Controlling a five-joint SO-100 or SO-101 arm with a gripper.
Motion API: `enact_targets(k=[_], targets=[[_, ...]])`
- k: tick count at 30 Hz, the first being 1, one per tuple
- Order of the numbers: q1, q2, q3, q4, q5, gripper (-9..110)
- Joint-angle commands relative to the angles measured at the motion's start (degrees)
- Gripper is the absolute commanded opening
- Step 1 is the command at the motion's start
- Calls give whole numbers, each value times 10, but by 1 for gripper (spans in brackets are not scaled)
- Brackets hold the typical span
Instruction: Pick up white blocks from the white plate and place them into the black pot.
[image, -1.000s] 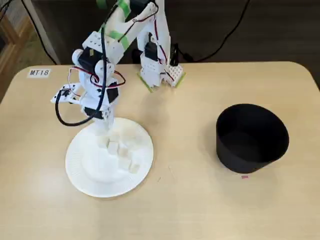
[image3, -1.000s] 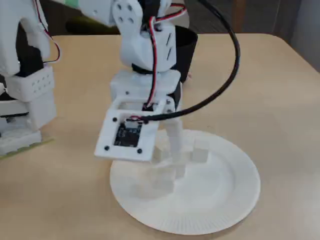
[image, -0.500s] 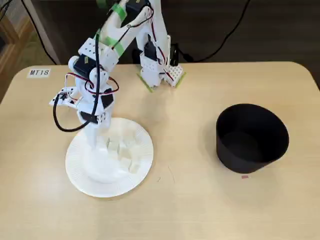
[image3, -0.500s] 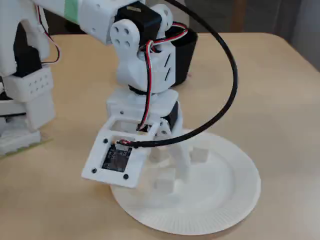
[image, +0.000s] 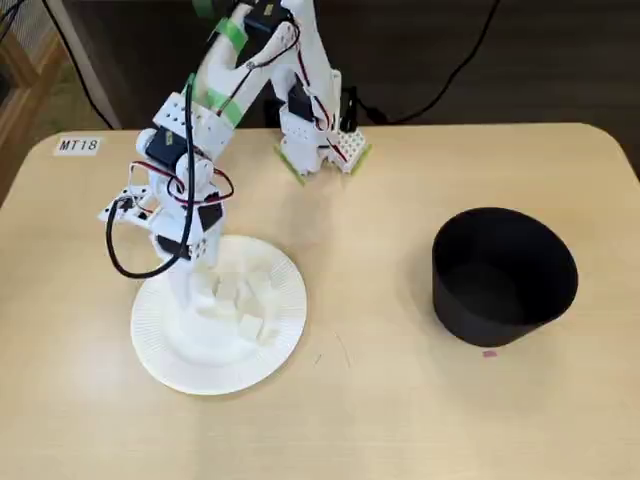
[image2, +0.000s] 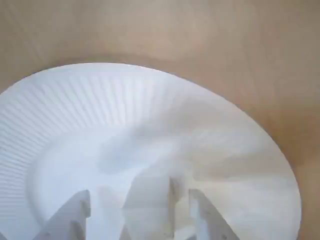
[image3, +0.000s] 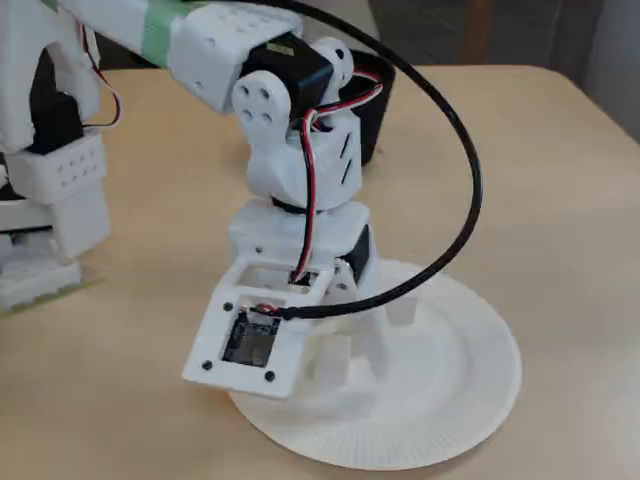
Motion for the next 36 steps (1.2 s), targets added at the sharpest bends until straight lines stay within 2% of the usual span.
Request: enact_targets(k=[1,7,15,20,24,28,32,36], targets=[[-15,-1,-24,-15,3,27],[-26,-16,-22,-33,-8,24],[-24,-40,-28,-55,2,-2],[-25,-22,-28,-56,4,-2],[-38,84,-4,-105,36,-2],[-69,279,112,-259,131,-2],[-152,386,128,-233,152,-2],[-330,446,130,-214,158,-2]])
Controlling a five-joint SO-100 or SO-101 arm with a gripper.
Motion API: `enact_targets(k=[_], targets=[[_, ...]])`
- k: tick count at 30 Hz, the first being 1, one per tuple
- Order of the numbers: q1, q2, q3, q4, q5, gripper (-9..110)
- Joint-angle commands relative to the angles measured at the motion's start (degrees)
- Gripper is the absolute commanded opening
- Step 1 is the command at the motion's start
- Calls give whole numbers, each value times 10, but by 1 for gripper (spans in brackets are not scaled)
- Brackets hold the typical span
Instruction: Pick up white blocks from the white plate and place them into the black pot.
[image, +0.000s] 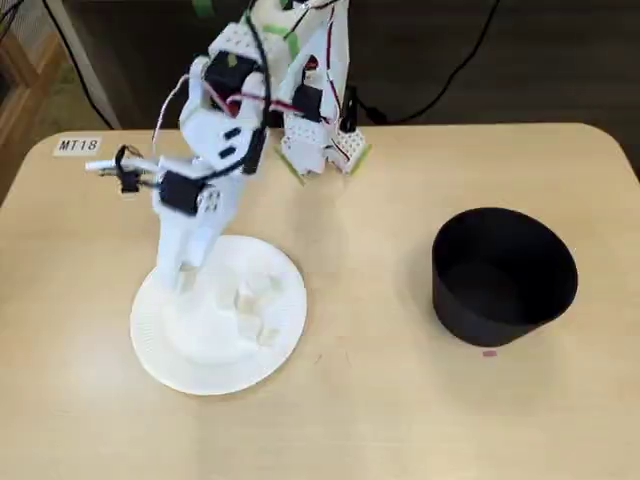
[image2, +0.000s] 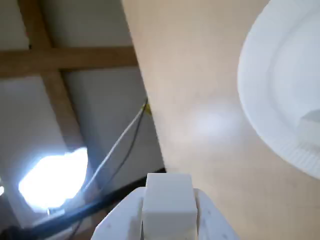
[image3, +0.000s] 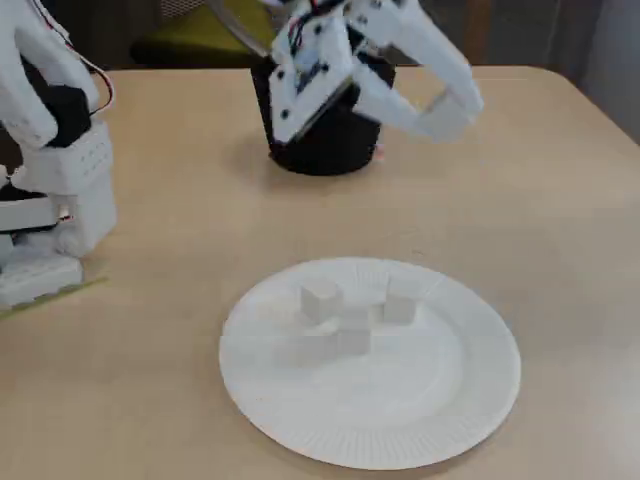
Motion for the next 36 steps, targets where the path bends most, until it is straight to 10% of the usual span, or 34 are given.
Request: enact_targets(k=[1,12,25,30,36], targets=[[-169,58,-4,4,7,-2],[-490,-55,-2,-59,-69,-2],[-503,-166,5,-63,-85,-2],[-498,-152,5,-43,-102,27],[-483,-117,5,-31,-100,16]])
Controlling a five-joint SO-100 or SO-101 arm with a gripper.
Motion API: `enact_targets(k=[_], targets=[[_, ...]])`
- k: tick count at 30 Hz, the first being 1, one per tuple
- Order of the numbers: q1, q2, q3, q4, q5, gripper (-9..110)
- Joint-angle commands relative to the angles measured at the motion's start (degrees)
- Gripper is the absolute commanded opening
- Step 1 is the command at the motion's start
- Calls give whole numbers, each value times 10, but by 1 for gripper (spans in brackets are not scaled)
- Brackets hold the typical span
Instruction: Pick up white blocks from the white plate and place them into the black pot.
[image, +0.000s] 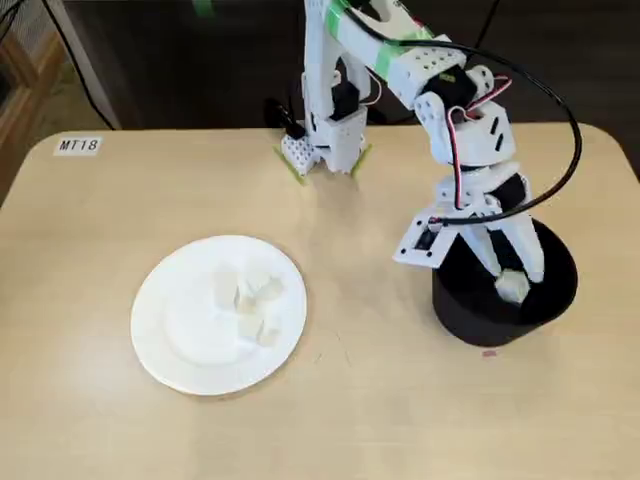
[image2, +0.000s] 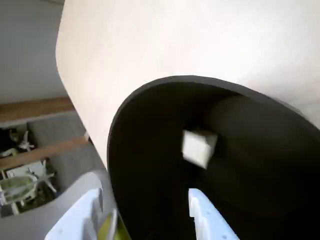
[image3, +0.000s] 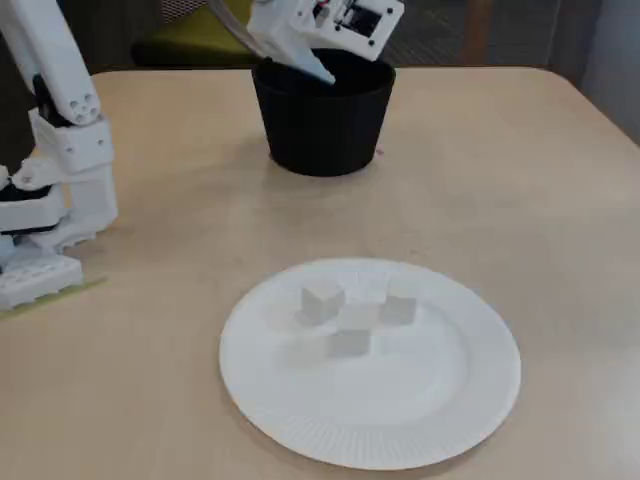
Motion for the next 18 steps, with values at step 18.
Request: enact_targets(k=[18], targets=[[570,43,-57,333,-80,-2]])
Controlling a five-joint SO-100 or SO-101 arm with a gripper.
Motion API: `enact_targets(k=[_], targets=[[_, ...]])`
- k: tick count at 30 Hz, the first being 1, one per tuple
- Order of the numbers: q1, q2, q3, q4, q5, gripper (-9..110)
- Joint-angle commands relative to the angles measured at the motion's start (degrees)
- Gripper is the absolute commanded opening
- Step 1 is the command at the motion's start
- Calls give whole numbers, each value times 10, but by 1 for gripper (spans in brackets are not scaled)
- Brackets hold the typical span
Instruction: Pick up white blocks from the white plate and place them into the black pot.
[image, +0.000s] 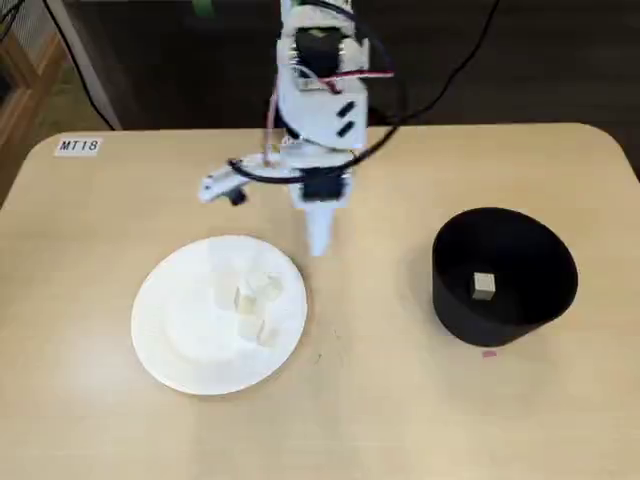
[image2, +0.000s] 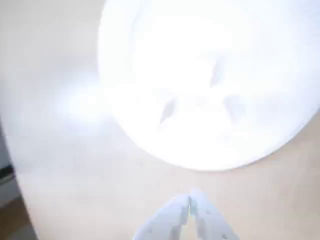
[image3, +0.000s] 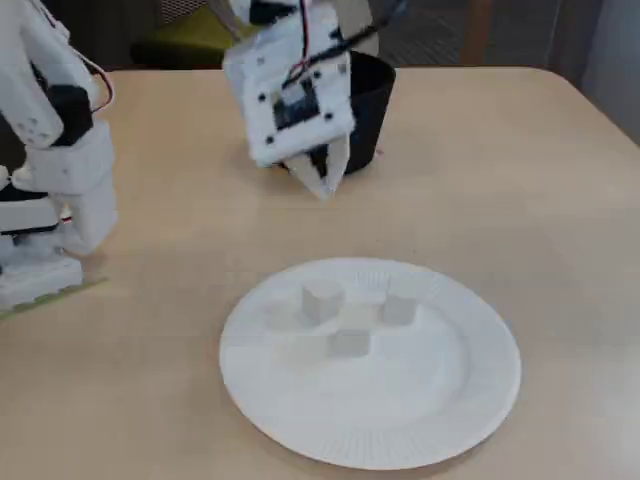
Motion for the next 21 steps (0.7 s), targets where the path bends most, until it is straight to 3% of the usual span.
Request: enact_targets(k=[1,7,12,21], targets=[[52,-63,-56,21,-28,-2],[80,-159,-164,54,-50,-2],[95,-208,-204,86,-74,19],[121,-284,-225,92,-82,30]])
